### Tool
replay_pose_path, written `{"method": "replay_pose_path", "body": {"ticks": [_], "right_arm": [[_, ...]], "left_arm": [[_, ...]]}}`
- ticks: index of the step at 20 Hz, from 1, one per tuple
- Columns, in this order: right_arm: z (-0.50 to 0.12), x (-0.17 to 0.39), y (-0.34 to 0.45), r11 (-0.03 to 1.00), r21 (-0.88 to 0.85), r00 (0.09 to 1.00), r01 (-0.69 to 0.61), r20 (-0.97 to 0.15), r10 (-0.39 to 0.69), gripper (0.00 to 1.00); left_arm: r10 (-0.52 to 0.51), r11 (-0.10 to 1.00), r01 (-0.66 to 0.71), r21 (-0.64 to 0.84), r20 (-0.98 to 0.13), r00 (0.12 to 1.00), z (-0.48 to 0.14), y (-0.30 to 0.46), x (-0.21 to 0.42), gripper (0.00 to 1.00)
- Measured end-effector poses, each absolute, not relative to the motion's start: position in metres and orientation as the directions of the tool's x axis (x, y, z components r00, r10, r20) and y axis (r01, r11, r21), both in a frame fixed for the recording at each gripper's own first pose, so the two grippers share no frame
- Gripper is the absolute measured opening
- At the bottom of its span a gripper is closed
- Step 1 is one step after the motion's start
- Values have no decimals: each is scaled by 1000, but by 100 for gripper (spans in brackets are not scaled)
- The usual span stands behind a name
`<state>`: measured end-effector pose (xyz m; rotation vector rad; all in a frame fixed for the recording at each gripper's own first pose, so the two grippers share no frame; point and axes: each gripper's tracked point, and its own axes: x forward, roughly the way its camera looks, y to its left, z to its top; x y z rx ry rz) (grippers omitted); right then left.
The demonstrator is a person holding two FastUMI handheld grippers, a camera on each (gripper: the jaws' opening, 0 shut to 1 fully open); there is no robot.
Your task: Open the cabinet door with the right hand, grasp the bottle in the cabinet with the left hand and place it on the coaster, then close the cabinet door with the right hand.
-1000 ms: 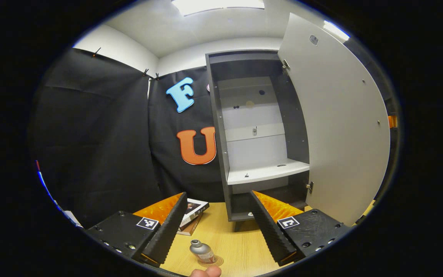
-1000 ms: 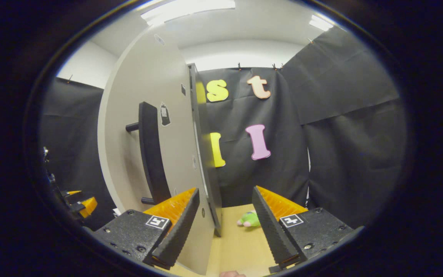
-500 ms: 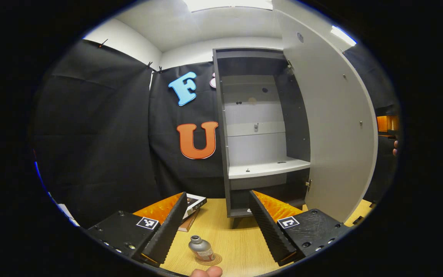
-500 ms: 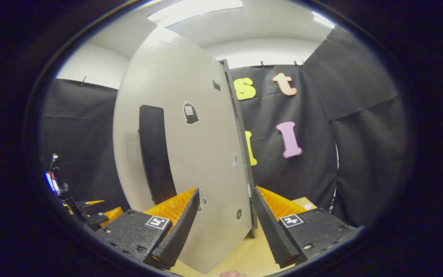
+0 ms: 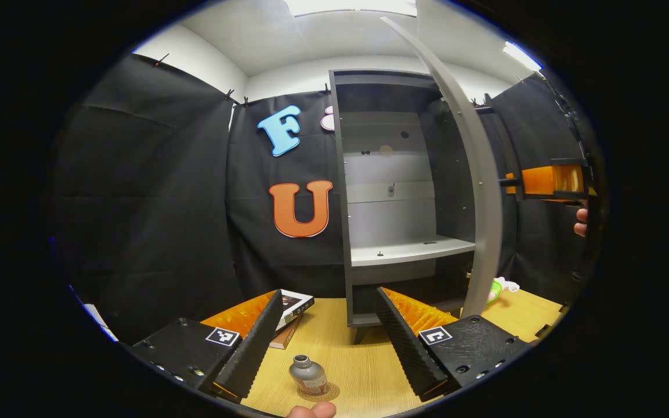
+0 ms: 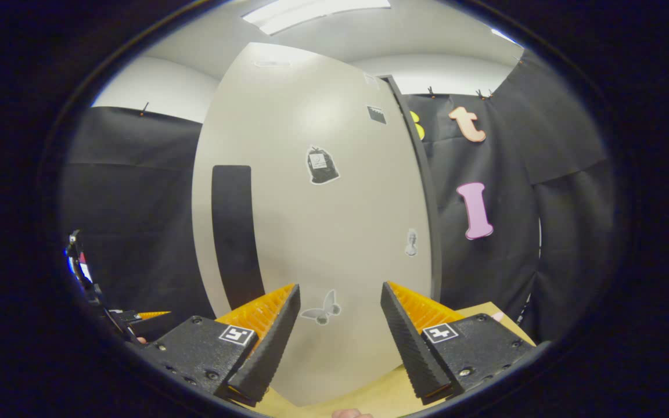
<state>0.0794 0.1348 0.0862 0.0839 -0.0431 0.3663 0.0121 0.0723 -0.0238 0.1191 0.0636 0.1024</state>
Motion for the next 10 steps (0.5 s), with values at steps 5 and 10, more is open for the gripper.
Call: {"method": "replay_pose_path", "body": {"ticks": [5,10], "right_arm": [[93,111,184,916,10,913,-400,93,397,91],[88,137,195,920,10,916,-392,98,389,92]], "left_arm": [[138,985,-130,112,-59,989,-27,89,12,96],[153,984,-146,100,-69,986,-32,97,10,96]]}}
